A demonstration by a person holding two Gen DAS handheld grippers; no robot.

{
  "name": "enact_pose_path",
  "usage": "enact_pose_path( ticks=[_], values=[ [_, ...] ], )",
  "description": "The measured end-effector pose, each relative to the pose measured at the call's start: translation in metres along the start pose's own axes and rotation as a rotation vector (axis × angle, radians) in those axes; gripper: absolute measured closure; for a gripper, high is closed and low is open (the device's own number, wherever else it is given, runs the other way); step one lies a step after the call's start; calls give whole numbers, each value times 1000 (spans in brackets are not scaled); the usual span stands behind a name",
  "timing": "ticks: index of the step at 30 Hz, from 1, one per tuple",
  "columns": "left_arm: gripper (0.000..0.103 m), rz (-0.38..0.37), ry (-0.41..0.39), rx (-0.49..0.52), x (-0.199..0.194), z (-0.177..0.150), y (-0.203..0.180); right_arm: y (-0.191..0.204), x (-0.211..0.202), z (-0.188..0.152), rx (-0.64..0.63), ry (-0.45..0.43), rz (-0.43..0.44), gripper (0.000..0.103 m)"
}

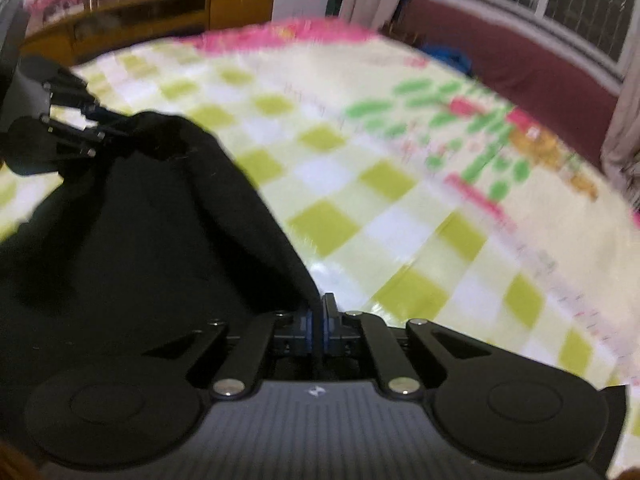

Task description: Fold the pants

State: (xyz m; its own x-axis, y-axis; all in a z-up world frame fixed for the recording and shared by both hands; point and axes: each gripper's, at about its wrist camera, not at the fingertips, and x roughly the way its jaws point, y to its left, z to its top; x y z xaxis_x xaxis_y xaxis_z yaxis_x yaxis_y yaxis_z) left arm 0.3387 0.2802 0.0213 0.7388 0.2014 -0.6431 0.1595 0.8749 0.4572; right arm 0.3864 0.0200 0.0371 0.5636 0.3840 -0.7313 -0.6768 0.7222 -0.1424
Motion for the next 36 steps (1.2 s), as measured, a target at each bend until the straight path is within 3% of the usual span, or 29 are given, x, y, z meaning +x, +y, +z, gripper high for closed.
enact_pose_path(
  ticks=[4, 8, 11, 14, 16, 21, 23, 31, 34, 35, 36],
  values=[
    [71, 0, -123, -36, -86, -18, 7, 16, -88, -19, -25, -122, -20, 99],
    [71, -20, -203, -42, -169, -77, -25, 65, -150, -85, -112, -148, -69, 98],
    [66, -42, -151, -22, -188, -134, -65, 106, -141, -150, -53, -16, -21, 94],
    [65, -45, -40, -26, -181, -176, -94, 143, -119, -194, -56, 71, -72, 88],
    [64, -31, -24, -24, -186, -189, -104, 160, -125, -195, -106, 51, -110, 83],
    [50, 31, -92, 5, -201, -192, -104, 183, -139, -175, -261, -11, -109, 72],
    [48, 50, -107, 32, -199, -192, -104, 193, -134, -166, -308, -31, -119, 70],
    [43, 72, -157, 242, -178, -200, -123, 246, -104, -154, -453, -74, -6, 63],
    [43, 84, -158, 284, -171, -197, -121, 255, -87, -144, -481, -70, -29, 68],
    [46, 89, -162, 271, -170, -194, -116, 256, -84, -139, -463, -54, -23, 82],
    [51, 92, -171, 253, -172, -189, -109, 254, -81, -130, -421, -35, -2, 87]
  ],
)
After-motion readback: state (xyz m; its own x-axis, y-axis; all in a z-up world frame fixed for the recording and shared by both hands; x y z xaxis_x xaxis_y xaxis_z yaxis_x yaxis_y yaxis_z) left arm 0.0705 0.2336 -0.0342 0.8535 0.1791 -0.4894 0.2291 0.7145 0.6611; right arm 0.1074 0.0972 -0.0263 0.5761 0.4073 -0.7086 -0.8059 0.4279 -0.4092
